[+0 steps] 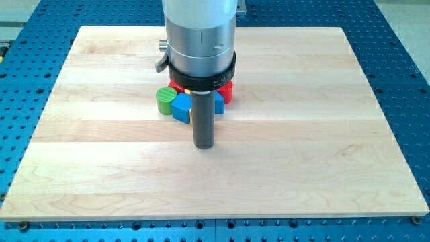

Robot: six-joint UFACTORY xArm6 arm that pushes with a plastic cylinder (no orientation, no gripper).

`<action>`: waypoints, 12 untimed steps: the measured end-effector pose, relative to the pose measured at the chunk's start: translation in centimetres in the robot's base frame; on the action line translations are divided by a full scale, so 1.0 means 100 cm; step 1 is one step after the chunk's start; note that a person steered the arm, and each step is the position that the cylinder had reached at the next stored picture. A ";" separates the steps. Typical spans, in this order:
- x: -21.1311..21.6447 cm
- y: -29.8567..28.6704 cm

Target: Move the green circle from the group of objects

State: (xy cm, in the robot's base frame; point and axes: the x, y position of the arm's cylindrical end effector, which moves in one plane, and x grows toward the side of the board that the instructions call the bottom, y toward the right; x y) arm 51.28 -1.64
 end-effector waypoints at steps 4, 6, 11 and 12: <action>-0.024 -0.177; -0.065 -0.129; -0.118 -0.049; -0.159 -0.049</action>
State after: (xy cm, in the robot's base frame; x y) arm 35.34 -6.57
